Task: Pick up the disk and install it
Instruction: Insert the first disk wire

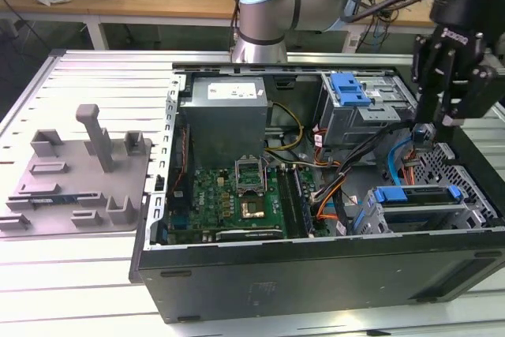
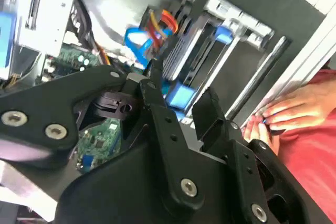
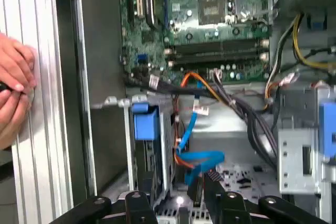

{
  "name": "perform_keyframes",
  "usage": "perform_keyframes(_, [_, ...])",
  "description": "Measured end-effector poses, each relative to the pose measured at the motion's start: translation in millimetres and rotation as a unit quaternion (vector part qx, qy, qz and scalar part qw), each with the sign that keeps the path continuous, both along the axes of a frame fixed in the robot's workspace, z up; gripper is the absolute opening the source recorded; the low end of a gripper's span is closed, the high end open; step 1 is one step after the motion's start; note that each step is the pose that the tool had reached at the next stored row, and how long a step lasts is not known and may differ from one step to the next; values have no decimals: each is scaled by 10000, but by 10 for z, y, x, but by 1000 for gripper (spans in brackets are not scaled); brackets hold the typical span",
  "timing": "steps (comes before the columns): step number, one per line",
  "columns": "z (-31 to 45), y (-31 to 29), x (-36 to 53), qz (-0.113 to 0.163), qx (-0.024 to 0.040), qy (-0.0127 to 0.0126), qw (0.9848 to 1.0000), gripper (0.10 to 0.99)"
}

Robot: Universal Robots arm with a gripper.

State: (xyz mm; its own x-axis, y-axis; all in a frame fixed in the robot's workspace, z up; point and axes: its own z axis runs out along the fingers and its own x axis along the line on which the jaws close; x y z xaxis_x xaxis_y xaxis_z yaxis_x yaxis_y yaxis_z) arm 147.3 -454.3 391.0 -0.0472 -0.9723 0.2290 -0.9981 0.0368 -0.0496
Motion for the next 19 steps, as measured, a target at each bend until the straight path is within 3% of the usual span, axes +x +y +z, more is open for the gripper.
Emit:
perform_keyframes(1, [-1, 2, 59, -1, -32, 4, 10000, 502])
perform_keyframes(3, [0, 8, 95, -2, -172, 10, 9999, 502])
perform_keyframes(5, [0, 21, 134, -8, -424, 16, 9991, 502])
perform_keyframes(6, [0, 31, 143, -9, -474, 17, 9989, 502])
perform_keyframes(8, [-12, 88, 168, -33, -501, 20, 9987, 502])
perform_keyframes(13, [-53, 105, 190, -300, -503, 33, 9983, 502])
perform_keyframes(14, [-75, 133, 190, -313, -511, 34, 9982, 502])
perform_keyframes(17, [-109, 311, 190, -313, -583, 43, 9978, 502])
perform_keyframes(19, [-123, 394, 190, -313, -661, 46, 9973, 502])
